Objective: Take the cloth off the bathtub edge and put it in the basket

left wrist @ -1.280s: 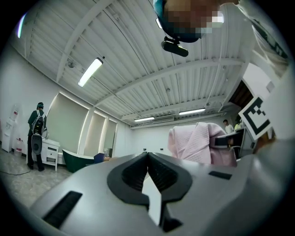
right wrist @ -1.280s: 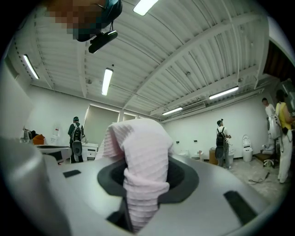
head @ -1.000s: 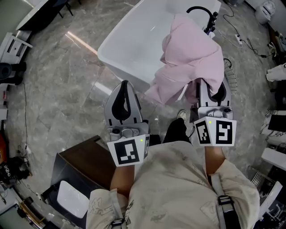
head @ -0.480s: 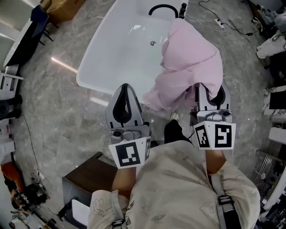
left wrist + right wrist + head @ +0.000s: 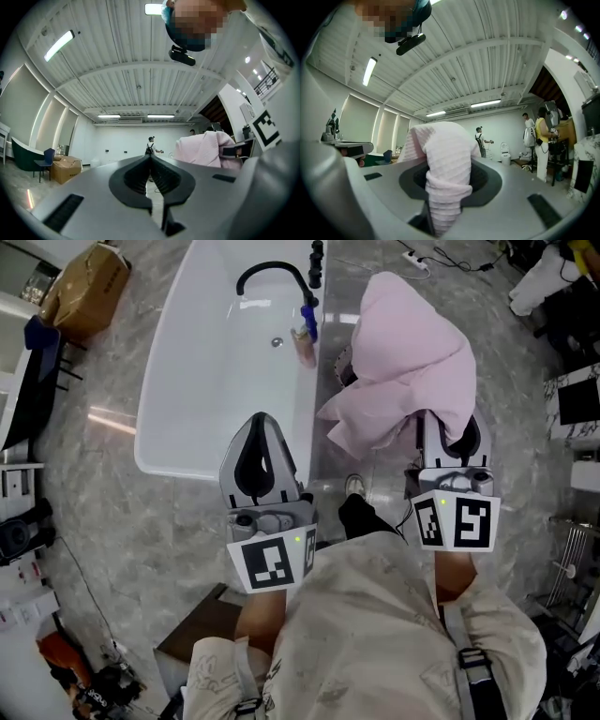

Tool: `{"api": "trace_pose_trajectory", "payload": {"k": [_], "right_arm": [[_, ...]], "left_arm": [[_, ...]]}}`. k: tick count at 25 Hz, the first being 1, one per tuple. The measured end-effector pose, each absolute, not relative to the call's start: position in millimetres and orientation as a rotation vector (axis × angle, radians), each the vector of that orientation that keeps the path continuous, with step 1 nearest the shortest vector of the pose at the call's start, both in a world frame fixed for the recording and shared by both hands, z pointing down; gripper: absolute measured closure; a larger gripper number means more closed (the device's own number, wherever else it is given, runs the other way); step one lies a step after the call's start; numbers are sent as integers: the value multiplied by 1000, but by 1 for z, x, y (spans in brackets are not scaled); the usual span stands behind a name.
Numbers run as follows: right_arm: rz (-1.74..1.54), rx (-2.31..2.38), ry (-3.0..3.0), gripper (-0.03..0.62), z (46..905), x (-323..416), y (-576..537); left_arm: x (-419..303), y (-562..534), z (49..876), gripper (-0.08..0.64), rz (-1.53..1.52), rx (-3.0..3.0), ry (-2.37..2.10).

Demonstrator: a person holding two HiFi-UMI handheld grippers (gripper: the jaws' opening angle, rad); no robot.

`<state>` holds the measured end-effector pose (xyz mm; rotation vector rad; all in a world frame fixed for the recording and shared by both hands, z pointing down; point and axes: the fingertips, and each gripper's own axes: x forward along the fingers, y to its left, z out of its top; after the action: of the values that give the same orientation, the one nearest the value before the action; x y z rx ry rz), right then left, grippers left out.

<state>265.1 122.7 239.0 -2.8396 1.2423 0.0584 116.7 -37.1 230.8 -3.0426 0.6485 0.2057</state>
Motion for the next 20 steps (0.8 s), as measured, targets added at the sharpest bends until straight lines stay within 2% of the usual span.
{"api": "trace_pose_trajectory", "payload": {"k": [12,20], "right_arm": [[3,-2903,1092,477,258,387,178],[-65,-2956,1008,477,286,437,184]], "left_arm": [[262,4,239,557,196,-3090,470],[315,7,260,557,133,-3138,384]]}}
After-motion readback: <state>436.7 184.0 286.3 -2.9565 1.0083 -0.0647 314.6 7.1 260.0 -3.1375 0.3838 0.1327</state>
